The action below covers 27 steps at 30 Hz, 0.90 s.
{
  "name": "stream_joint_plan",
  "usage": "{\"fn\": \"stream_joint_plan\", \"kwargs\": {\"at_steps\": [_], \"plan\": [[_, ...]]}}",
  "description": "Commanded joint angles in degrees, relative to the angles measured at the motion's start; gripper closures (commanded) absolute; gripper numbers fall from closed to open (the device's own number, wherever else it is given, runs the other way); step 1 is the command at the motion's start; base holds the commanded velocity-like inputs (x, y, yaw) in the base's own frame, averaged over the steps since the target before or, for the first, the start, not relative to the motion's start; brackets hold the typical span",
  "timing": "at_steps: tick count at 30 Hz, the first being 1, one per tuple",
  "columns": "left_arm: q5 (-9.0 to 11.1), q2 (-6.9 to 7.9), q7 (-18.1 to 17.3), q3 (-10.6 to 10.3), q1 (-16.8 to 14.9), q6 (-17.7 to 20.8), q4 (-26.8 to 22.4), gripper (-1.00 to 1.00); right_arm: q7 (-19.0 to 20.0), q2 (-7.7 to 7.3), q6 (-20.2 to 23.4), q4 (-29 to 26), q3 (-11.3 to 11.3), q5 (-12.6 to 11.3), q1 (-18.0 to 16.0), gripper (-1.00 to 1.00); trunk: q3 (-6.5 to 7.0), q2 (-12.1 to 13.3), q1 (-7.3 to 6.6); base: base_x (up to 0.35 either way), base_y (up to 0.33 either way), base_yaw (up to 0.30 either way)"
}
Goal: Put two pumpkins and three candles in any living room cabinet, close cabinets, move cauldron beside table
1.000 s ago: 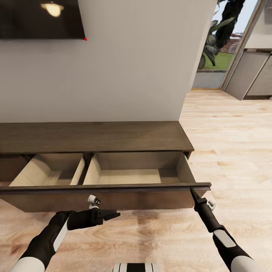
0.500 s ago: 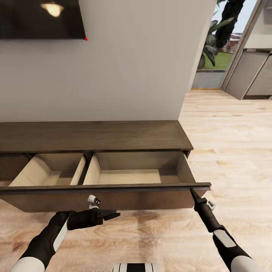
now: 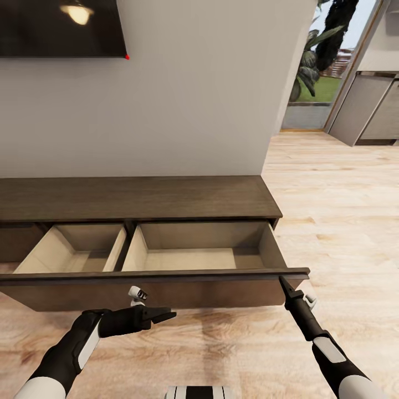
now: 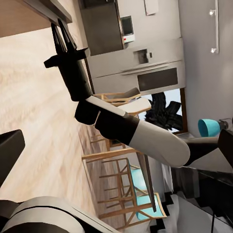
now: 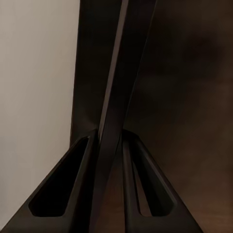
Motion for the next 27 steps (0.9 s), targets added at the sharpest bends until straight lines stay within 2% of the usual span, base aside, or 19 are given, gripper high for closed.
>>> {"fn": "stream_joint_plan", "kwargs": {"at_steps": [1,27], "plan": [[0.27,0.06,-0.09,-0.21,-0.04,0.59,0.02,-1.0,0.1,0.03,0.46,0.83,0.72,0.2,0.0,1.0,-0.05,-0.01,0.0,0.0,0.0,0.0],[0.32,0.06,-0.09,-0.21,-0.04,0.58,0.02,-1.0,0.1,0.03,0.37,0.83,0.71,0.2,0.0,1.0,-0.05,-0.01,0.0,-0.047,0.003,0.0]]}}
